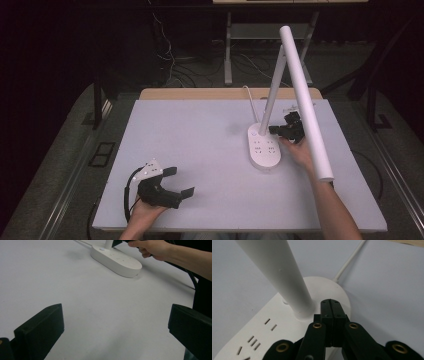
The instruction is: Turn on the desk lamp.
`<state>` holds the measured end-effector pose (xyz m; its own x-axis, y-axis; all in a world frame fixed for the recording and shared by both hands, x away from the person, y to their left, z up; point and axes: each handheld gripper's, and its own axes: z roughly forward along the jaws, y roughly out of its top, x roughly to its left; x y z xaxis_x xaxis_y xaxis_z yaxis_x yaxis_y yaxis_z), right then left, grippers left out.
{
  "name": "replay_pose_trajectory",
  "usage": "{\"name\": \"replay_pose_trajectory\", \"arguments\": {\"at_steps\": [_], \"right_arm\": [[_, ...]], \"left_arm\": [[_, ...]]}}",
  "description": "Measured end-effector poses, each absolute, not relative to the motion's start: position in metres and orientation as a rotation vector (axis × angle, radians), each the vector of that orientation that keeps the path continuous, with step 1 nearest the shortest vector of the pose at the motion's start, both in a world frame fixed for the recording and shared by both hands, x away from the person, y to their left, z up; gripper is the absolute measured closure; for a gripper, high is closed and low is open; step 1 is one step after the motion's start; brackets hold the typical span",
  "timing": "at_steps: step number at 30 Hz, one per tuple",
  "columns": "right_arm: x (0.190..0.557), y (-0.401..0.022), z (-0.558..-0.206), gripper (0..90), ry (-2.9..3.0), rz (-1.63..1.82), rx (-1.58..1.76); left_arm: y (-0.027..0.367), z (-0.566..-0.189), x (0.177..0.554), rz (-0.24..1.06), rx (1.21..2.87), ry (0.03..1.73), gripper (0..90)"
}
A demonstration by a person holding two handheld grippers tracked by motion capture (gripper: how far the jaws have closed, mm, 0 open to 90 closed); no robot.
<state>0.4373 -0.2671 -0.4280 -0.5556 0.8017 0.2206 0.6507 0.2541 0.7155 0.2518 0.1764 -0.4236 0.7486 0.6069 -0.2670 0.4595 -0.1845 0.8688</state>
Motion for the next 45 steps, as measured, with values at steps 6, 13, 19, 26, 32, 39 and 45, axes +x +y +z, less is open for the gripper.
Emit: {"name": "replay_pose_trajectory", "arguments": {"at_steps": [6,13,19,26,32,39,45], "right_arm": [[0.439,-0.27,-0.429,90.0,2.331,1.241,1.387],[0.434,-0.276,-0.421,90.0,2.338,1.26,1.382],[0.429,-0.282,-0.412,90.0,2.35,1.255,1.375],[0.418,-0.292,-0.398,90.0,2.347,1.256,1.369],[0.405,-0.299,-0.385,90.0,2.345,1.26,1.352],[0.387,-0.304,-0.38,89.6,2.33,1.298,1.373],[0.362,-0.309,-0.375,64.7,2.296,1.339,1.415]], "left_arm": [[0.179,-0.424,0.253,0.163,1.815,0.84,0.0],[0.178,-0.423,0.253,0.16,1.821,0.837,0.0],[0.178,-0.423,0.252,0.157,1.818,0.838,0.0],[0.178,-0.423,0.252,0.157,1.816,0.835,0.0],[0.178,-0.423,0.252,0.157,1.814,0.837,0.0],[0.178,-0.423,0.252,0.157,1.81,0.837,0.0],[0.178,-0.423,0.253,0.157,1.809,0.839,0.0]]}}
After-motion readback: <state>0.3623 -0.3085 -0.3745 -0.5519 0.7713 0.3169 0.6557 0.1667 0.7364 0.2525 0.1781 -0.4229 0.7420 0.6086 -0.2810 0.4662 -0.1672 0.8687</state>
